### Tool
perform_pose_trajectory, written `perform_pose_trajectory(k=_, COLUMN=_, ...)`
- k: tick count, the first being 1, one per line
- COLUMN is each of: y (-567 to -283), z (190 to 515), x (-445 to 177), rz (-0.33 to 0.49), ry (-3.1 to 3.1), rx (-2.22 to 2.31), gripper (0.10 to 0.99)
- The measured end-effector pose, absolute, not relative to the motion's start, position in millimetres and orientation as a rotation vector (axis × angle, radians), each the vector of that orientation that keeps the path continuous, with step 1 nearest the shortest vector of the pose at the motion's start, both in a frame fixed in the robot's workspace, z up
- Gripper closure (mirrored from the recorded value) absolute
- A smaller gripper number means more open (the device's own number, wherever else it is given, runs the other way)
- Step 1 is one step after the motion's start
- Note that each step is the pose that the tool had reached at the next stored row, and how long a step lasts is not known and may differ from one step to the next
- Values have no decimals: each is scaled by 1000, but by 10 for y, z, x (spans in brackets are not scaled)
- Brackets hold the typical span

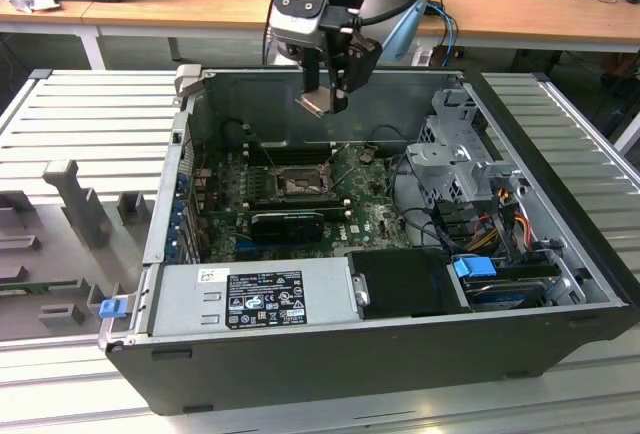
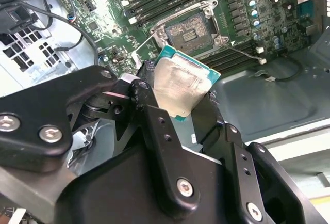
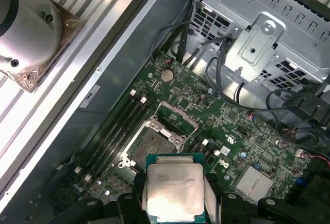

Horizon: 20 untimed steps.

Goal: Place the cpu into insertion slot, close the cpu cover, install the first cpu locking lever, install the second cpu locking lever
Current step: 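Place the cpu into insertion slot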

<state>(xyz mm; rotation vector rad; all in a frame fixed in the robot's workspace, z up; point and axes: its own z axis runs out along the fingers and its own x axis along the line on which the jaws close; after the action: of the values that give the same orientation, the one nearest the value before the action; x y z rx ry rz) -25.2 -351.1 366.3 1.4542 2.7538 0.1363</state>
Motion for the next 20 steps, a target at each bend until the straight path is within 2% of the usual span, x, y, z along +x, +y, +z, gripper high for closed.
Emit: perform_pose_trajectory(k=20, y=-3511, z=3583, x=-252, rz=134, ry=2691, rx=1560, gripper=557)
